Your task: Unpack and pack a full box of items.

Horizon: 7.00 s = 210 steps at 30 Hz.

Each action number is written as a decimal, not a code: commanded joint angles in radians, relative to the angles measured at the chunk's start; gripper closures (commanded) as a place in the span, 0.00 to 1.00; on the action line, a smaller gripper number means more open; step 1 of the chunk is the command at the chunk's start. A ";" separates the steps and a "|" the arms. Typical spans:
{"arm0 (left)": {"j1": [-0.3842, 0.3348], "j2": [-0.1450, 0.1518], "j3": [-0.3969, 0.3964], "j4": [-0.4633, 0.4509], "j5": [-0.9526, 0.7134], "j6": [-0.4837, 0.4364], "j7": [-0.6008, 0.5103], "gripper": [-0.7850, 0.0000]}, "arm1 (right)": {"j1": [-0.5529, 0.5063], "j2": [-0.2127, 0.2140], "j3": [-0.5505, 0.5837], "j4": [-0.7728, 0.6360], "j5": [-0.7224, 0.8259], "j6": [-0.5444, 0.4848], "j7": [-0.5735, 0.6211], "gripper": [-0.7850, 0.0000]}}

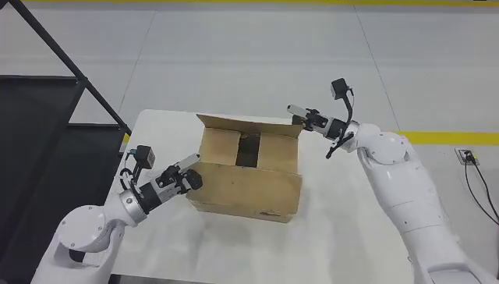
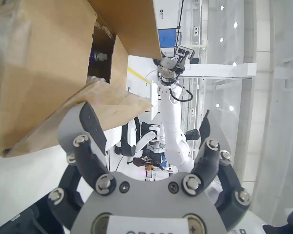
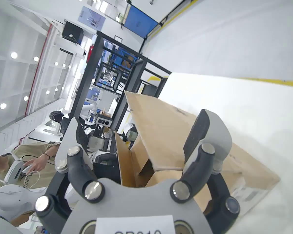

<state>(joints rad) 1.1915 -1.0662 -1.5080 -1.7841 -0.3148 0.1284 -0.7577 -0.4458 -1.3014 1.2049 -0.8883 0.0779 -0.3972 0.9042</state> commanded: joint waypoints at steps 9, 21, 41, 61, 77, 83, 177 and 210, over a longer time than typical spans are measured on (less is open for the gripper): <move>-0.057 -0.012 0.098 0.023 0.112 0.000 0.153 0.00 | -0.142 0.028 0.012 -0.279 -0.046 0.348 0.050 0.00; -0.135 -0.032 0.202 0.067 0.156 -0.002 0.237 0.00 | -0.188 0.033 0.003 -0.352 -0.095 0.402 -0.008 0.00; -0.201 -0.063 0.306 0.126 0.220 0.001 0.350 0.00 | -0.158 0.020 -0.051 -0.305 0.124 0.641 0.099 0.00; -0.070 -0.061 0.002 0.046 -0.003 -0.092 0.570 0.00 | -0.217 0.035 -0.047 -0.340 0.103 0.540 0.087 0.00; -0.022 -0.070 -0.002 0.117 -0.061 -0.071 0.617 0.00 | -0.232 0.036 -0.047 -0.343 0.108 0.532 0.062 0.00; 0.052 -0.078 -0.014 0.156 -0.121 -0.111 0.652 0.00 | -0.227 0.039 -0.044 -0.327 0.115 0.512 0.071 0.00; -0.078 -0.155 0.134 0.092 0.187 -0.284 0.554 0.00 | -0.314 0.085 0.013 -0.458 0.152 0.487 -0.042 0.00; -0.076 -0.163 0.056 0.044 0.020 -0.280 0.477 0.00 | -0.394 0.113 0.096 -0.594 0.252 0.432 -0.062 0.00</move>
<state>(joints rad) 1.1073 -1.2311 -1.4265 -1.7366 -0.2856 -0.1483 -0.2873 -0.8623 -1.1858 1.3191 -1.4946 0.3274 0.0266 0.8437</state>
